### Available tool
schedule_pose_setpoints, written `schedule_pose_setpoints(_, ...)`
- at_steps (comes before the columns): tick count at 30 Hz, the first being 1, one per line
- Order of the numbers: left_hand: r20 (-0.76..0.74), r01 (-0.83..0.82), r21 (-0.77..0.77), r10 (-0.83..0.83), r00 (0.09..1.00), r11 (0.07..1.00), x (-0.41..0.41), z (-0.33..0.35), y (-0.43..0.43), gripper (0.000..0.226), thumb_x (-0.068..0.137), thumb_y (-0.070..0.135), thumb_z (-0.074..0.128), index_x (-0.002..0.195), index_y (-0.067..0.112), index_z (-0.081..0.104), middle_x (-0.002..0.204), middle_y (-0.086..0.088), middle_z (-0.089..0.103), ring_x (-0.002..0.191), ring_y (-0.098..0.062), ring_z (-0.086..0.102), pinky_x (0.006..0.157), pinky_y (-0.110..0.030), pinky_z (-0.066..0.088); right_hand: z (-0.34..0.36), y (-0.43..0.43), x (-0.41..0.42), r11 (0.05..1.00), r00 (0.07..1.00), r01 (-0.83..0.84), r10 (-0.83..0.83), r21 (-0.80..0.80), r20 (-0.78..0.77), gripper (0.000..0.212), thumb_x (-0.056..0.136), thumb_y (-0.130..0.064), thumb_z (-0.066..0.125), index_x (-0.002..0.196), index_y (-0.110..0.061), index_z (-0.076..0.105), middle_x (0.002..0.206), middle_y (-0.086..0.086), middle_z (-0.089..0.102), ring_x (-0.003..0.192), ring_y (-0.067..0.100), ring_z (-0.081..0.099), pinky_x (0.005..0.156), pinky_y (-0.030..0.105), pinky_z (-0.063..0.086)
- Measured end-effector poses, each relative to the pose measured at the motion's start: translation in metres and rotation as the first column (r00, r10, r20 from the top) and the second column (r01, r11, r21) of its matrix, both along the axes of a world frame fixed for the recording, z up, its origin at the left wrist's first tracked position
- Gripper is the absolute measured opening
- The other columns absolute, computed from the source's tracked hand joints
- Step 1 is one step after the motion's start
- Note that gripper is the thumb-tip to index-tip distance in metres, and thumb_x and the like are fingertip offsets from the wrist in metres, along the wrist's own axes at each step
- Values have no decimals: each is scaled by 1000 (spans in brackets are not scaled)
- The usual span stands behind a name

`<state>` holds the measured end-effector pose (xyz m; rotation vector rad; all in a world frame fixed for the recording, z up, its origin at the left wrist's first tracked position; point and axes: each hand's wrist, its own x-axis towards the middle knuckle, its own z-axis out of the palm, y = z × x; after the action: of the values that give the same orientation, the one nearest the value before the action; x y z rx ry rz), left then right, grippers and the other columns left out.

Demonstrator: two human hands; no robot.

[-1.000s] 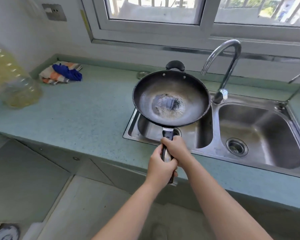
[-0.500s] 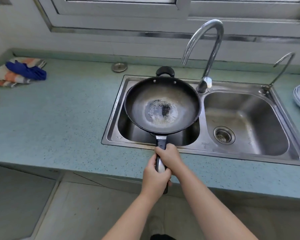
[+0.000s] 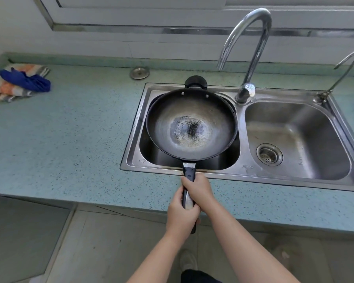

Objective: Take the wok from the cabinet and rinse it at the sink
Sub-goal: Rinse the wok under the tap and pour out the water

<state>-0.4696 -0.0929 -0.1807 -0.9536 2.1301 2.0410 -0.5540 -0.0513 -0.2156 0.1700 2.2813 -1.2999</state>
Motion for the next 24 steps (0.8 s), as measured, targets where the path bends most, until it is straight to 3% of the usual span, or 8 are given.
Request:
schedule_pose_setpoints(6,3,-10,28,9,1000,1000,2,-6,-4,43,78,1,65,105,33,56,76,6,65,40,-5,55,40,-18,45,-1,-4,1,999,1000,18,-18,27,1,23,83,-28,61,77,-8,52,68,3,53,56,13,45,37,14,29)
schedule_pose_setpoints(11,4,-7,44,7,1000,999,3,-8,-6,44,78,-1,64,97,38,58,70,4,63,36,-8,54,38,-21,45,2,-4,4,998,999,35,-34,49,-16,29,83,-28,62,62,-11,51,55,-1,49,53,14,46,39,13,33)
schedule_pose_setpoints(16,-17,-2,38,3,1000,999,7,-10,-7,51,77,-3,63,90,45,54,75,2,66,40,-7,56,41,-23,47,4,-4,9,994,997,64,-60,87,-54,33,81,-35,64,65,-7,57,63,7,56,61,20,51,42,20,29)
schedule_pose_setpoints(19,-33,2,9,-2,999,1000,8,-12,-7,50,74,2,65,91,46,51,79,7,66,44,-3,59,42,-20,49,8,-2,12,993,994,80,-73,89,-80,37,82,-33,65,59,-11,47,59,0,50,60,18,49,44,25,26)
schedule_pose_setpoints(22,-30,33,-9,-33,999,999,8,-15,-8,50,77,-4,64,96,40,51,81,12,63,48,2,61,47,-18,52,12,0,15,995,993,75,-68,72,-95,28,82,-31,65,74,-12,46,68,-5,49,68,15,49,48,20,28)
schedule_pose_setpoints(24,-26,60,-32,-61,998,998,8,-15,-9,49,79,-1,64,113,31,51,87,19,60,60,12,61,57,-9,51,14,3,17,997,993,50,-42,65,-113,27,83,-30,65,85,-11,47,76,-2,53,74,17,50,49,20,29)
